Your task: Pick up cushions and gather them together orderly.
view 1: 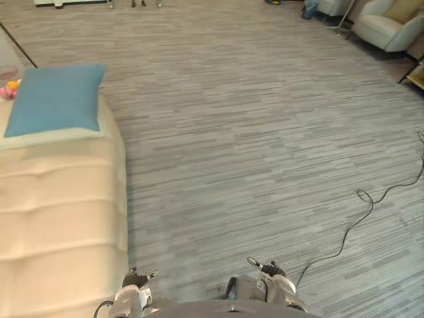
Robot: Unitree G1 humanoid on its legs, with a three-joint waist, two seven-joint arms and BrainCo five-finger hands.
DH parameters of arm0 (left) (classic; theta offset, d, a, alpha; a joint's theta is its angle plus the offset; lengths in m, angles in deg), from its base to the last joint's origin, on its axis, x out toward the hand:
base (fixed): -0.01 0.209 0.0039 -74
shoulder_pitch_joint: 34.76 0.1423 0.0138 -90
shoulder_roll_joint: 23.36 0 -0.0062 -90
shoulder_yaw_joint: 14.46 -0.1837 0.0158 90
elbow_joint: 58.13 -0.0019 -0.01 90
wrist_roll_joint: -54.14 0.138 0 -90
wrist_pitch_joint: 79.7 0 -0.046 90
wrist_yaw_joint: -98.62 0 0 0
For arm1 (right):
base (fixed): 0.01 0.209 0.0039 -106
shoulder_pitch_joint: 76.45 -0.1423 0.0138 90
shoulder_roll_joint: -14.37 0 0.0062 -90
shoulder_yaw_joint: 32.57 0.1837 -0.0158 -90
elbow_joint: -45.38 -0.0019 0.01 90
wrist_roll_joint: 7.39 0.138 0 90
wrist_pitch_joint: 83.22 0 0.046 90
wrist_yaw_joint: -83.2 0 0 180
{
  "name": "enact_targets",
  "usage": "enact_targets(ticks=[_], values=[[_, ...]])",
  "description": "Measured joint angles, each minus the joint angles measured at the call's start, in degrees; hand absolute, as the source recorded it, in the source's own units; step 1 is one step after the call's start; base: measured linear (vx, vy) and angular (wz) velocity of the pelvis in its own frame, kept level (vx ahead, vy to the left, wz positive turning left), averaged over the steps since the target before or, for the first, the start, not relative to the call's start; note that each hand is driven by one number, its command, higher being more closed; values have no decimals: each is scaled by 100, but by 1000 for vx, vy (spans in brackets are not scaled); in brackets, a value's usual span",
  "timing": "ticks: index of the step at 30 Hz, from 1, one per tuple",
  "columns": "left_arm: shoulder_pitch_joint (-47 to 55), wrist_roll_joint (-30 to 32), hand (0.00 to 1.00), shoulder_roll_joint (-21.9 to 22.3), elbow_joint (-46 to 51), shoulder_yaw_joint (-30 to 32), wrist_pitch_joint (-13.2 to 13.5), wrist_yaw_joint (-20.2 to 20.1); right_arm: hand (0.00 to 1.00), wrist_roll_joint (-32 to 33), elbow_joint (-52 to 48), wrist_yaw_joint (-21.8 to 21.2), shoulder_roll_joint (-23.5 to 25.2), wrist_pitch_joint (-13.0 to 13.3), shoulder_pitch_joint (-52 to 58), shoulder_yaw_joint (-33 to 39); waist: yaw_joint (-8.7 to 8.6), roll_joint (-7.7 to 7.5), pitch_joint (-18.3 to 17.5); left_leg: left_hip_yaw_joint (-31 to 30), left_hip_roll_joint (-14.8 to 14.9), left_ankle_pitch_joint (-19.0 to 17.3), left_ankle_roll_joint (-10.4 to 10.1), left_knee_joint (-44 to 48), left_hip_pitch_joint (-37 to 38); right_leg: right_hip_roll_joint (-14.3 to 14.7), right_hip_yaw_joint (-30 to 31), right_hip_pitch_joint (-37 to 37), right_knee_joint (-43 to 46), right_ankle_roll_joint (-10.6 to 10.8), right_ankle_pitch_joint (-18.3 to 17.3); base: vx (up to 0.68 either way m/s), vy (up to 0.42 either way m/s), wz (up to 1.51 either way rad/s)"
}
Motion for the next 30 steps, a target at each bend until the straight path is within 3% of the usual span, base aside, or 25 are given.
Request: enact_targets(ticks=[1, 2, 3, 4, 5, 7, 8, 9, 11, 12, 14, 16, 18, 19, 20, 21, 22, 23, 24, 25, 26, 28, 30], values=[[1, 8, 0, -9, -39, -3, 2, -2, 0, 1, 16, -3, -21, -1, -21, 32, -57, -5, 4, -155, 20, -23, -84, -108, 109, 130, 263, -126, -1055, 3, 506, 307, -149, 39], [6, 17, 0, -23, -45, -4, 5, -3, 0, 2, 54, -2, -26, -1, -9, 45, -74, -29, 1, -243, -6, -40, -158, -145, 159, 182, 375, -94, -1443, 12, 776, 481, -246, 59], [17, 53, 0, -63, -56, 20, 6, -4, 0, 2, 139, -7, -28, 3, -8, 105, -98, -129, 41, -510, -81, -100, -286, -184, 293, 202, 620, 11, -1840, 19, 1609, 344, -205, 45], [7, 72, 0, -50, -104, 60, 8, -3, 0, 7, 180, -20, -58, -2, -20, 126, -97, -124, 42, -629, -37, -144, -362, -184, 377, 244, 650, 32, -1744, -121, 1748, 431, -278, 30], [32, 94, 0, 140, -110, 210, 4, -3, 0, -4, 227, -73, -256, -21, -50, 150, -17, 167, 47, -894, 217, -125, -406, 77, 390, 370, 541, 57, -1485, -150, 1314, 344, -230, 7], [56, 99, 0, 216, -35, 339, 17, 3, 0, -3, 194, -86, -266, -18, -13, 194, -12, 256, 15, -1085, 393, -95, -452, 882, 28, 429, 439, 124, -1413, -175, 1088, 404, -273, 7], [55, 99, 0, 229, 40, 416, 2, -8, 0, -3, 181, -82, -265, -25, -4, 248, -40, 296, 16, -1289, 570, 31, -627, 1973, -449, 507, 359, 284, -1421, -222, 932, 475, -308, 18], [54, 95, 0, 263, 119, 479, -4, -1, 0, 0, 173, -61, -270, -29, 25, 243, -28, 323, 37, -1468, 743, 491, -730, 3099, -932, 577, 282, 553, -1456, -312, 811, 406, -233, 18], [53, 93, 0, 269, 153, 503, 1, -3, 0, 3, 173, -58, -267, -27, 65, 234, -2, 320, 45, -1530, 837, 595, -794, 3715, -1160, 620, 280, 730, -1508, -363, 728, 358, -127, 3], [54, 83, 0, 265, 259, 516, 4, -6, 0, 3, 180, -57, -259, -32, 107, 194, 82, 274, 93, -1436, 983, 560, -760, 4802, -1607, 685, 295, 1173, -1642, -457, 514, 373, -83, -3], [56, 83, 0, 261, 343, 475, 4, -5, 0, 9, 179, -55, -261, -36, 98, 51, 114, 266, 104, -1142, 999, 414, -664, 5175, -2026, 688, 314, 1666, -1968, -399, 436, 428, -25, 2], [56, 48, 0, 239, 429, 403, 42, -5, 0, 16, 192, -54, -227, -83, 89, 2, 181, 264, 105, -685, 960, 124, -554, 4676, -2541, 656, 310, 2101, -2417, -344, 423, 348, 42, 0], [53, -9, 0, 237, 488, 353, 64, -4, 0, 17, 193, -51, -168, -89, 83, 28, 258, 240, 119, -268, 874, 13, -484, 3560, -2717, 551, 316, 2355, -2639, -225, 438, 360, 123, -8], [52, -6, 0, 244, 527, 337, 72, -2, 0, 17, 192, -43, -135, -93, 88, 47, 280, 199, 126, -92, 648, 115, -489, 2412, -2783, 388, 302, 2525, -2769, -62, 392, 430, 182, 2], [56, -3, 0, 260, 528, 342, 72, 1, 0, 16, 185, -37, -125, -92, 90, 46, 296, 188, 128, -96, 426, 401, -518, 1452, -2841, 245, 302, 2675, -2849, 88, 283, 441, 201, 3], [60, -8, 0, 271, 534, 348, 74, 3, 0, 16, 185, -34, -125, -91, 92, 41, 317, 193, 125, -122, 355, 553, -539, 1075, -2862, 193, 314, 2746, -2897, 163, 231, 482, 284, -12], [60, -2, 0, 299, 562, 352, 77, 6, 0, 13, 187, -20, -106, -95, 103, -23, 401, 163, 88, -112, 246, 1369, -512, 768, -2880, 60, 443, 2925, -2999, 324, 84, 390, 237, -20], [55, 7, 0, 300, 558, 356, 75, 1, 0, 8, 190, 6, -109, -97, 93, -51, 421, 114, 58, -76, 168, 1374, -291, 818, -2835, -5, 470, 2969, -3068, 303, 44, 534, 286, -29], [45, -1, 0, 219, 574, 369, 84, 4, 0, 3, 194, 36, -39, -104, 47, -143, 429, 6, -15, 52, 90, 1016, -217, 1053, -2866, -106, 591, 3064, -3136, 134, 110, 471, 187, -27], [40, -3, 0, 219, 576, 426, 91, 3, 0, 1, 186, 38, 36, -109, 2, -140, 434, -8, -19, 52, 108, 747, -63, 1383, -2932, -102, 809, 3089, -3140, 15, 326, 695, 316, -23], [33, -2, 0, 221, 575, 451, 90, 6, 0, -2, 195, 19, 34, -143, -7, -182, 455, -35, -31, 92, 110, 546, 123, 1655, -2894, -165, 993, 3173, -3071, 91, 531, 568, 282, -11], [57, -4, 0, 150, 545, 387, 84, 17, 0, -10, 220, 15, 34, -157, 20, -157, 488, -215, -144, 124, -56, 175, 207, 1813, -2608, -390, 1329, 3034, -2373, 427, 706, 535, 296, -14], [47, -7, 0, 15, 367, 198, 74, 11, 0, -39, 317, 4, 30, -82, 4, -153, 452, -254, -187, 150, -127, -150, 196, 1716, -2229, -469, 1719, 2425, -609, 948, 856, 531, 233, -9]])
